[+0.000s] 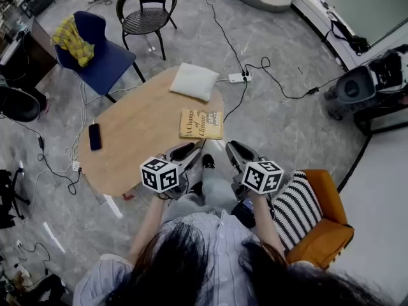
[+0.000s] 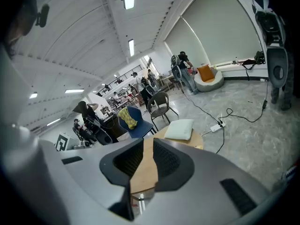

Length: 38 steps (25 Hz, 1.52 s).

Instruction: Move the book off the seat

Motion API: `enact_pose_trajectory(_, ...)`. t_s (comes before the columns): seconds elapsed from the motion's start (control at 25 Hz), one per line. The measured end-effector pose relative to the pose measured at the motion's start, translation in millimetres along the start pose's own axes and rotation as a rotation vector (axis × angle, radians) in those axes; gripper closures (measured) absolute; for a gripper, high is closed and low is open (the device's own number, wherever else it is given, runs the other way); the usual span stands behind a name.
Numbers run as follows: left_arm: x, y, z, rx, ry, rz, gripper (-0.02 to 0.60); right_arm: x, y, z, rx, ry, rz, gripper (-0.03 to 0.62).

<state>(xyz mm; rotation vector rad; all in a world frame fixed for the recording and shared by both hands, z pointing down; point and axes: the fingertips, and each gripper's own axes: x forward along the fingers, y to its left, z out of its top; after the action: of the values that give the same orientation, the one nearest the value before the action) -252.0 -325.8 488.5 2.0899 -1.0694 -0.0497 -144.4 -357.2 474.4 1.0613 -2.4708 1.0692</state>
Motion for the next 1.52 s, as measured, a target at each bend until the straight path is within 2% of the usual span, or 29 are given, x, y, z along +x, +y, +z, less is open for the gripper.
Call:
enact_pose_trajectory(0.12, -10.1, -10.9, -11.2, -0.007, 0.005, -0.030, 0.449, -13.0, 9.6, -15.4, 0.003, 0.002, -0.009, 0.523)
enact_pose_trajectory(0.36, -29.8, -21.1, -28.2, 0.006, 0.036, -0.038, 0.469, -32.0, 24.5, -36.2, -0.011, 0.003, -0.020, 0.534)
enact_pose_trajectory(0.64, -40.6, -46.2, -41.2, 0.023, 0.023, -0.010, 0.480, -60.6, 22.5, -43.7, -0.007, -0.015, 0.002, 0.540)
enact_pose_trajectory(0.88, -51.1, -75.5, -45.5, 0.027, -0.020, 0.033, 0.485, -89.4, 24.5, -54.4, -0.021, -0.004, 0.038, 0.540)
enact_pose_trajectory(1.12, -52.4, -115.3, -76.6, 0.041, -0.020, 0.050, 0.485, -127.7, 15.9, -78.4, -0.035, 0.003, 0.067, 0.540)
enact_pose_trajectory(1.52, -60.8, -152.6, -110.1, 0.064, -0.037, 0.078, 0.486, -165.8, 14.1, -101.6, -0.074, 0.003, 0.104, 0.543)
